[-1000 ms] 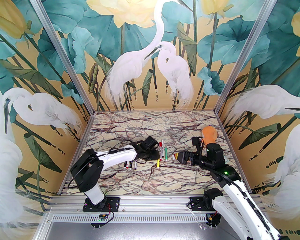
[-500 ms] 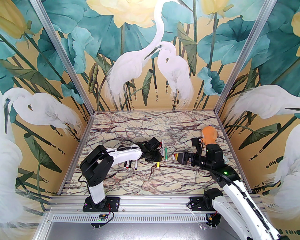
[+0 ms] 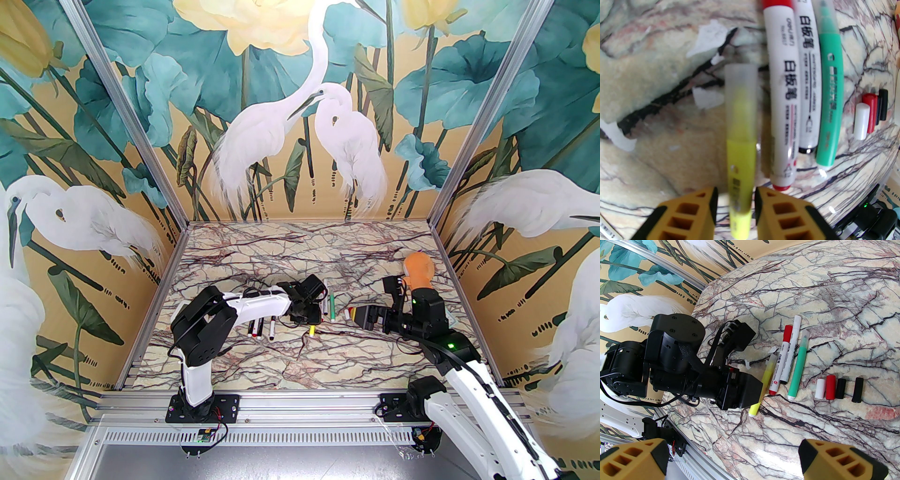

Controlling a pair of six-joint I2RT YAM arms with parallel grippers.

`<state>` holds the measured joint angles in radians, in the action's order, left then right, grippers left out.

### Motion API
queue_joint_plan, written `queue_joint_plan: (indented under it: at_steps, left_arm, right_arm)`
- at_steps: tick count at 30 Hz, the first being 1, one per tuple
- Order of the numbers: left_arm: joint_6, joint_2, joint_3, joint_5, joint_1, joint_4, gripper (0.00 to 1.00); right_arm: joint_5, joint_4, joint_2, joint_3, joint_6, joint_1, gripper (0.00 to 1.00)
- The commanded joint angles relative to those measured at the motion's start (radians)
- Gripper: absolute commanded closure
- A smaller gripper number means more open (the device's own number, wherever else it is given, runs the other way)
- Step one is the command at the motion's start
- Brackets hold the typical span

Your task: Open the pen caps

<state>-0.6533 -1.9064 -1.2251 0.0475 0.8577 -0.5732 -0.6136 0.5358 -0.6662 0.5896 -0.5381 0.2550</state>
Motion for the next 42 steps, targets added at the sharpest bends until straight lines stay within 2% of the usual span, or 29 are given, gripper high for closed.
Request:
queue_joint_plan:
  at_steps: [1,7,23,28,37,40,42]
  left_arm:
    - [0.058,-0.007,-0.029,-0.075,0.004,-0.116,0.66]
    - [0.135,-0.012,-0.079,-0.105,0.004,-0.195,0.66]
    - [0.189,-0.114,-0.180,-0.084,0.001,-0.225,0.67]
    - [0.195,-0.141,-0.203,-0.104,0.003,-0.258,0.72]
    - [0.190,-0.157,-0.168,-0.132,0.007,-0.264,0.73]
    - [0.184,-0.148,-0.154,-0.147,0.008,-0.255,0.77]
    - [0.179,-0.113,-0.133,-0.120,0.007,-0.230,0.79]
  right_arm:
    - [0.017,0.001,0.002,0.000,0.000,-0.003,0.00]
    - [0.021,-0.008,-0.002,-0.007,-0.003,-0.003,0.00]
    - [0.032,0.012,0.014,-0.007,-0.006,-0.003,0.01]
    - [0.031,0.008,0.013,-0.005,-0.013,-0.003,0.01]
    - [0.038,0.003,0.007,-0.002,-0.016,-0.003,0.01]
    - [0.048,0.004,0.002,-0.002,-0.023,-0.003,0.00]
    - [0.052,0.007,-0.004,-0.005,-0.028,-0.003,0.00]
